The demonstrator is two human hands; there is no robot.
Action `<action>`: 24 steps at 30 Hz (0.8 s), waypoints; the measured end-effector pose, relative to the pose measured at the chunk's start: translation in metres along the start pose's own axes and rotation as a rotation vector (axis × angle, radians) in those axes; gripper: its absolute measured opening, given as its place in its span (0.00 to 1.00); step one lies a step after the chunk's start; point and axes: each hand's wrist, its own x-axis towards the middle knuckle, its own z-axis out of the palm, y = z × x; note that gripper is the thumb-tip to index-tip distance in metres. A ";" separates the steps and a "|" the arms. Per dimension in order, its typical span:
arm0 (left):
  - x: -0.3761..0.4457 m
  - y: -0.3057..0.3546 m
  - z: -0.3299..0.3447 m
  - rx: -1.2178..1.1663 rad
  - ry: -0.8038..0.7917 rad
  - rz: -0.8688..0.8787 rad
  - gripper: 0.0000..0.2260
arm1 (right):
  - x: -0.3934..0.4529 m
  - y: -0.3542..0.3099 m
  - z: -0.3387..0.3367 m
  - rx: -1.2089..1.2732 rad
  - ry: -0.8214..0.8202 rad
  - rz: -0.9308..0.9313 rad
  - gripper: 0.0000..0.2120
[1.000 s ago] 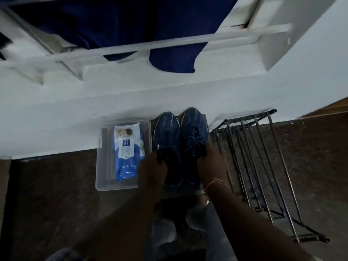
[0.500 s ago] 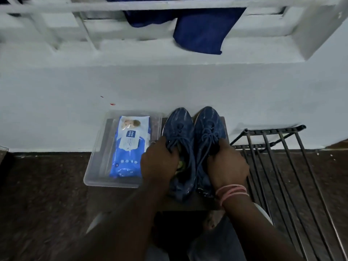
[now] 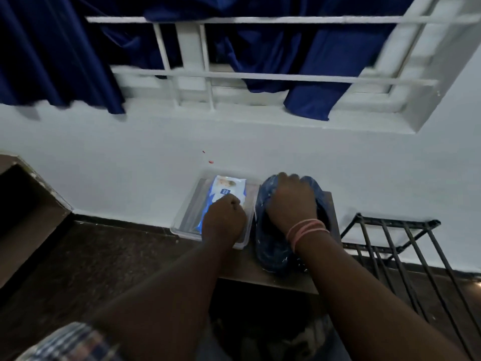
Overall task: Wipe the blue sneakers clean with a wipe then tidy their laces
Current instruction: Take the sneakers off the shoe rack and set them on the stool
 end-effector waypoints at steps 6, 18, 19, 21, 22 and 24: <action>0.044 -0.063 -0.022 0.234 0.003 0.107 0.19 | 0.015 -0.070 0.058 0.079 -0.446 -0.306 0.14; 0.114 -0.077 0.005 0.087 0.024 0.132 0.10 | 0.038 -0.075 0.124 0.359 -0.237 -0.002 0.12; 0.118 -0.076 0.007 0.042 0.033 0.088 0.10 | 0.041 -0.076 0.126 0.374 -0.207 0.030 0.09; 0.120 -0.075 0.009 -0.013 0.026 0.072 0.10 | 0.043 -0.080 0.129 0.352 -0.187 0.032 0.06; 0.119 -0.076 0.010 -0.018 0.008 0.095 0.10 | 0.043 -0.081 0.132 0.346 -0.178 0.024 0.07; 0.115 -0.082 0.010 -0.045 -0.049 0.168 0.07 | 0.043 -0.083 0.135 0.346 -0.148 0.034 0.11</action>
